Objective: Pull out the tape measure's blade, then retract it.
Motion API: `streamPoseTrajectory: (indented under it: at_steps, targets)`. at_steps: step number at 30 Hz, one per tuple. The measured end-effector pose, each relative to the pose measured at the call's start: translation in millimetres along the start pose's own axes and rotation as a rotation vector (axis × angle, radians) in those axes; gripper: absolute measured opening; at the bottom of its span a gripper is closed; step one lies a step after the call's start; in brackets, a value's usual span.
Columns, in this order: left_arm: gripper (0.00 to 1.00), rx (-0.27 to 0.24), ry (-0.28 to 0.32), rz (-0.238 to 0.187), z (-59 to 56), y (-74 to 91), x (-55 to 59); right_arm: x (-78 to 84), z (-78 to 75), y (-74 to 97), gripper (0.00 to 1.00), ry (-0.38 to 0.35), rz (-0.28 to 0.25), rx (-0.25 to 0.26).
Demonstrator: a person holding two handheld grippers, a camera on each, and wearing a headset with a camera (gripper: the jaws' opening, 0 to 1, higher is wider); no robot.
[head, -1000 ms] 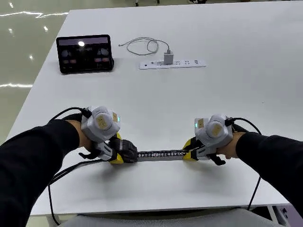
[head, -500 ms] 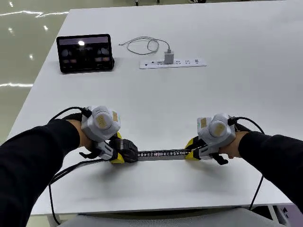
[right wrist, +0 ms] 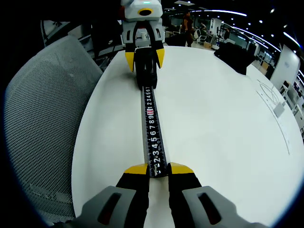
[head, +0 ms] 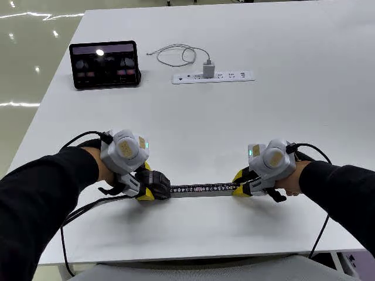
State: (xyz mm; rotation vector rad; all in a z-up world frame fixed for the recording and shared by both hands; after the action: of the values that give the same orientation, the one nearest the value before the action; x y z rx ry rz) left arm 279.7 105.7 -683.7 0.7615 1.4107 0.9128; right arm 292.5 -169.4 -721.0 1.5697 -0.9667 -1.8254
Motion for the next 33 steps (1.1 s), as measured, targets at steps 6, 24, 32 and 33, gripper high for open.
streamPoseTrajectory:
  at_steps: [6,24,32,33]
  targets:
    - [0.33,0.0,0.003,-0.001,0.5,-0.3,-0.1,1.7,0.6,1.8,0.1,-0.003,0.004,-0.001]
    - [0.33,0.002,0.006,-0.002,2.0,-0.8,0.4,7.7,-1.8,7.4,0.1,0.013,0.006,0.001]
    - [0.33,-0.001,0.008,-0.003,3.0,-1.1,1.5,11.2,-3.4,11.8,0.1,0.007,0.006,-0.001]
    - [0.33,-0.001,0.008,-0.003,3.1,-1.2,1.6,11.8,-3.3,12.4,0.1,0.005,0.007,-0.001]
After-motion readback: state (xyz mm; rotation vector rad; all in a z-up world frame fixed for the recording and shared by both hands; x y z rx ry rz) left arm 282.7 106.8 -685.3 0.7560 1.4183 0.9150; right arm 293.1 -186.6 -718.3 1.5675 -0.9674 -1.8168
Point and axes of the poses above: the centre of the closed fingertips' face, and the gripper's own axes: y roughly backward along the fingers, z roughly to its left, x roughly out of its underside, the point moved 9 cm from there along y, roughly backward along the fingers, and after that the axes turned 7 degrees about -y, right-handed, at the moved point
